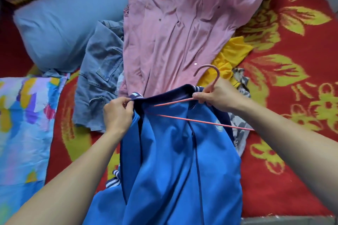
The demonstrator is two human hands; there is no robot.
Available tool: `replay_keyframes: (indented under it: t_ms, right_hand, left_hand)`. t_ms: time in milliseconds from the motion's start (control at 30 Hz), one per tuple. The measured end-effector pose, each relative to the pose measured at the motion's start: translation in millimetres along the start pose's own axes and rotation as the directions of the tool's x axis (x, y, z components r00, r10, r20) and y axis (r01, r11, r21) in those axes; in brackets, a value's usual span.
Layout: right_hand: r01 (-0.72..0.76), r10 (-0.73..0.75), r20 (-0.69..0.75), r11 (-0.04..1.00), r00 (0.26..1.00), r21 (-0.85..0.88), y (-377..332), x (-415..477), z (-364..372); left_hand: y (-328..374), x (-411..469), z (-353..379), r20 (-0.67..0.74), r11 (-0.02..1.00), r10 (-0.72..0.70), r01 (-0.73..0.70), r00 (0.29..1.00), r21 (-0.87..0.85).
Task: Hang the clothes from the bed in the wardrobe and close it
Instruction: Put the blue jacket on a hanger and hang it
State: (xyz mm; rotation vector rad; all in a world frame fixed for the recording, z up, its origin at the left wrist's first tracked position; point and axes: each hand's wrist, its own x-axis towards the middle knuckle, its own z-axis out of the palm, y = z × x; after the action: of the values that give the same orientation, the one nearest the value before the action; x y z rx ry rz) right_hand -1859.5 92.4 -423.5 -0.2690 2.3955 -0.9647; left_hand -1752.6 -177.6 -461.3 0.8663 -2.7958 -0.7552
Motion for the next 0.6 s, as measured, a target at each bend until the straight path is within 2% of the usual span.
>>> replay_keyframes:
  t_ms: [133,233,400,500,600]
  right_hand:
    - [-0.046,0.032,0.091,0.987,0.995,0.157,-14.7,10.5,43.8]
    - [-0.108,0.072,0.164,0.969,0.984,0.221,-22.5,11.5,52.6]
    - [-0.217,0.144,0.247,0.930,0.958,0.297,-23.8,7.5,9.8]
    - [-0.206,0.138,0.244,0.937,0.960,0.282,-34.7,9.7,17.4]
    - [-0.146,0.104,0.204,0.968,0.973,0.203,-50.9,14.8,59.7]
  left_hand:
    - [-4.7,-21.9,-5.9,-0.002,0.984,0.164,-0.164,0.986,-0.067]
    - [-21.7,-26.8,-16.9,-0.021,0.991,0.122,-0.123,0.992,-0.059]
    - [-46.1,-19.8,-37.4,-0.086,0.997,0.022,-0.028,0.996,-0.069]
    - [-39.0,-22.6,-37.3,-0.098,0.988,0.034,-0.048,0.995,-0.145]
    - [-28.7,-30.0,-34.6,-0.084,0.978,0.044,-0.060,0.996,-0.202]
